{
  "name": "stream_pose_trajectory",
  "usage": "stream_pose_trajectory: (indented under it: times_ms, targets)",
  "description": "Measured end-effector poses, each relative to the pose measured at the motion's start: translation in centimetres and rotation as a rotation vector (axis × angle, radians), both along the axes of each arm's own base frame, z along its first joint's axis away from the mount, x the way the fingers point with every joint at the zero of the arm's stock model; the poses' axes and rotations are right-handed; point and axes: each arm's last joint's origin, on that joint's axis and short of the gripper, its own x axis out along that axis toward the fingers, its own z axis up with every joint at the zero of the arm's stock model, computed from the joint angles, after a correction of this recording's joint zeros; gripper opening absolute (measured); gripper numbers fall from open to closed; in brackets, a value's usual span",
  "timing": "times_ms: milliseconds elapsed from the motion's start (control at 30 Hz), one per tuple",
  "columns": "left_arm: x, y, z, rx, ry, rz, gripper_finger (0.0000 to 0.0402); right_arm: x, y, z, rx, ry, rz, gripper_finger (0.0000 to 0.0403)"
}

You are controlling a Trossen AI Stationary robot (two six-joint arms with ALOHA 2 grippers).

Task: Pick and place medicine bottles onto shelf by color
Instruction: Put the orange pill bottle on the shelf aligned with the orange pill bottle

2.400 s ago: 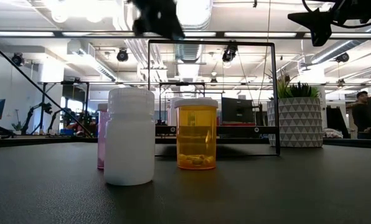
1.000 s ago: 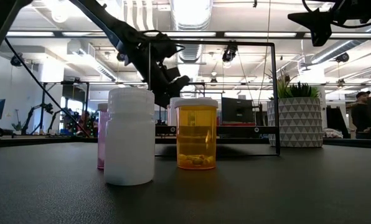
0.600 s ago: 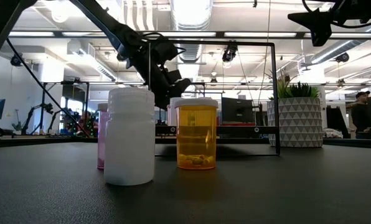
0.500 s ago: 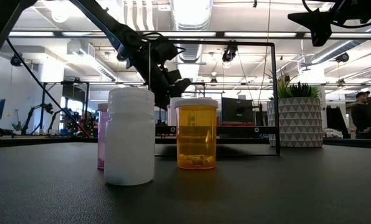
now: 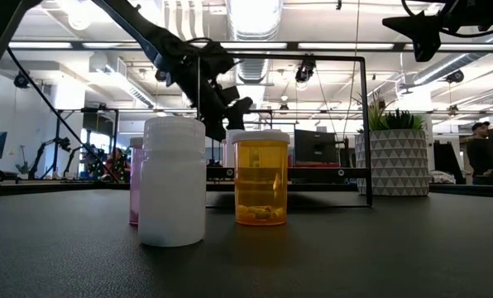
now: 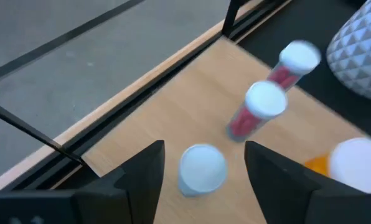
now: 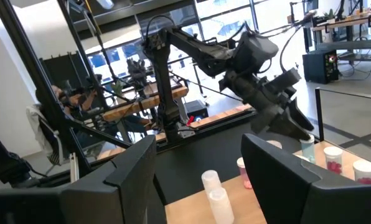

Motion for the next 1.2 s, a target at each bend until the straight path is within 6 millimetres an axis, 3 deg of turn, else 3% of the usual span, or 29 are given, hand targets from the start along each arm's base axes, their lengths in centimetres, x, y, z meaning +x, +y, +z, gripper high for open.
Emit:
stream_pose_trajectory:
  times_ms: [100, 267, 467, 600, 733, 867, 1033, 1200]
  targets:
    - [-0.5, -0.3, 1.4, 0.011, -0.029, -0.007, 0.0218, 0.0, 0.0, 0.0, 0.0, 0.0, 0.0, 0.0226]
    - [-3.0, -1.9, 6.1, 0.084, -0.056, -0.064, 0.0223, 0.0, 0.0, 0.0, 0.0, 0.001, 0.0, 0.0226]
    - [-8.8, -5.5, 11.6, 0.182, -0.073, -0.119, 0.0224, 0.0, 0.0, 0.0, 0.0, 0.001, 0.0, 0.0226]
    - [-13.2, -8.1, 12.9, 0.237, -0.163, -0.114, 0.0224, 0.0, 0.0, 0.0, 0.0, 0.0, 0.0, 0.0226]
    - [-17.0, -10.4, 12.3, 0.221, -0.26, -0.078, 0.0224, 0.0, 0.0, 0.0, 0.0, 0.0, 0.0, 0.0226]
    - [-19.4, -12.1, 10.3, 0.225, -0.311, -0.078, 0.0224, 0.0, 0.0, 0.0, 0.0, 0.0, 0.0, 0.0226]
    - [-20.7, -13.5, 6.7, 0.259, -0.424, -0.137, 0.0224, 0.0, 0.0, 0.0, 0.0, 0.0, 0.0, 0.0226]
    - [-21.1, -14.7, 3.7, 0.278, -0.714, -0.245, 0.0224, 0.0, 0.0, 0.0, 0.0, 0.0, 0.0, 0.0226]
